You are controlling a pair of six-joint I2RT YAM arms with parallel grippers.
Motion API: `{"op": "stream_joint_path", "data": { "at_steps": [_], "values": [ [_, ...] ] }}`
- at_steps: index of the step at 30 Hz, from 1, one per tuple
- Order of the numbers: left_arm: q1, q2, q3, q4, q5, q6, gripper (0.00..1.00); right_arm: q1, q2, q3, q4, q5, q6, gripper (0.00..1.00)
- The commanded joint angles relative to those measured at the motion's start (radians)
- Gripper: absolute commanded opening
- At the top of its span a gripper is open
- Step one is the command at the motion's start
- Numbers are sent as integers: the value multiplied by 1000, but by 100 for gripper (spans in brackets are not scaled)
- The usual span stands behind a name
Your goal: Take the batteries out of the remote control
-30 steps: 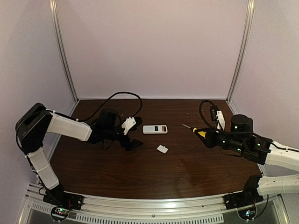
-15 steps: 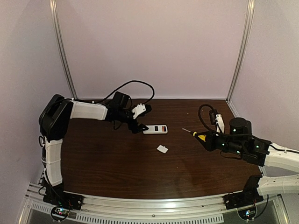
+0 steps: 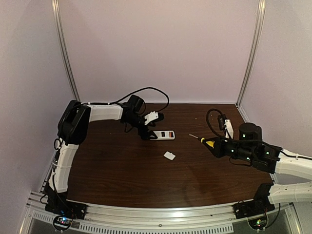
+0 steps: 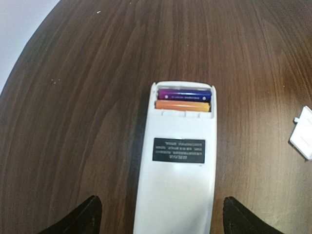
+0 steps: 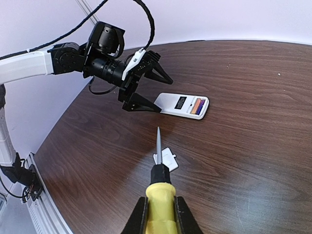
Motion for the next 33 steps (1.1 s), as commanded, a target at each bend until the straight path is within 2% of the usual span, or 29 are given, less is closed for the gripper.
{"op": "stream_joint_path", "data": {
  "at_steps": [1,10,17,25,33],
  "values": [
    [7,39,38,-78,61,5,86,-7,14,-13,36,-15,10,0],
    [-14,64,43,-90,29,16,73,-7,49,-3,61,-32,11,0],
    [-19,70,57,-92,-8,17,41,-8,54,4,57,-38,13,0],
    [-19,-17,33,-91,-7,-11,12,-8,8,-8,33,-22,16,0],
    [-19,-195,-123,-40,8,-71,0,-11,-18,-4,6,-4,-7,0]
  ]
}}
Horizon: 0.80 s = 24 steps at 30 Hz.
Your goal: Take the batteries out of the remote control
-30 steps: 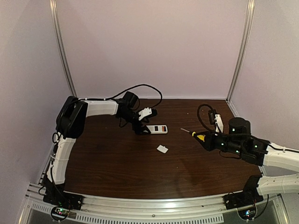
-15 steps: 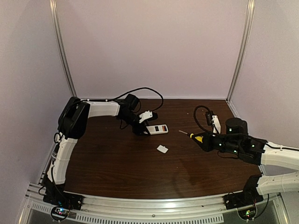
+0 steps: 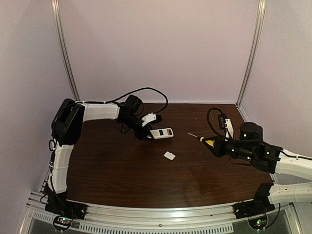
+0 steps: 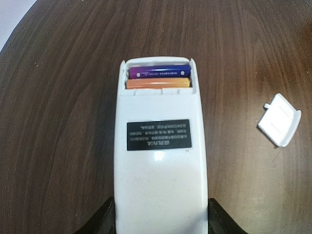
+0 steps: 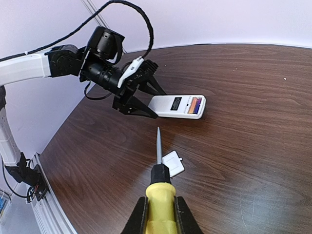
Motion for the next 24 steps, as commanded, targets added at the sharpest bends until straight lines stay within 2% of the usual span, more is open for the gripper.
{"op": "stream_joint_path", "data": {
  "at_steps": [1,10,18,24],
  "values": [
    [-4,-151,-79,53,13,-49,0,-9,-17,-4,-25,27,-10,0],
    [-25,-390,-329,119,-19,-139,0,-16,-20,3,-31,32,-28,0],
    [-135,-603,-636,262,-64,-226,0,-27,-26,17,-61,36,-50,0],
    [-233,-680,-795,351,-54,-291,0,-33,-25,35,-86,38,-68,0]
  ]
}}
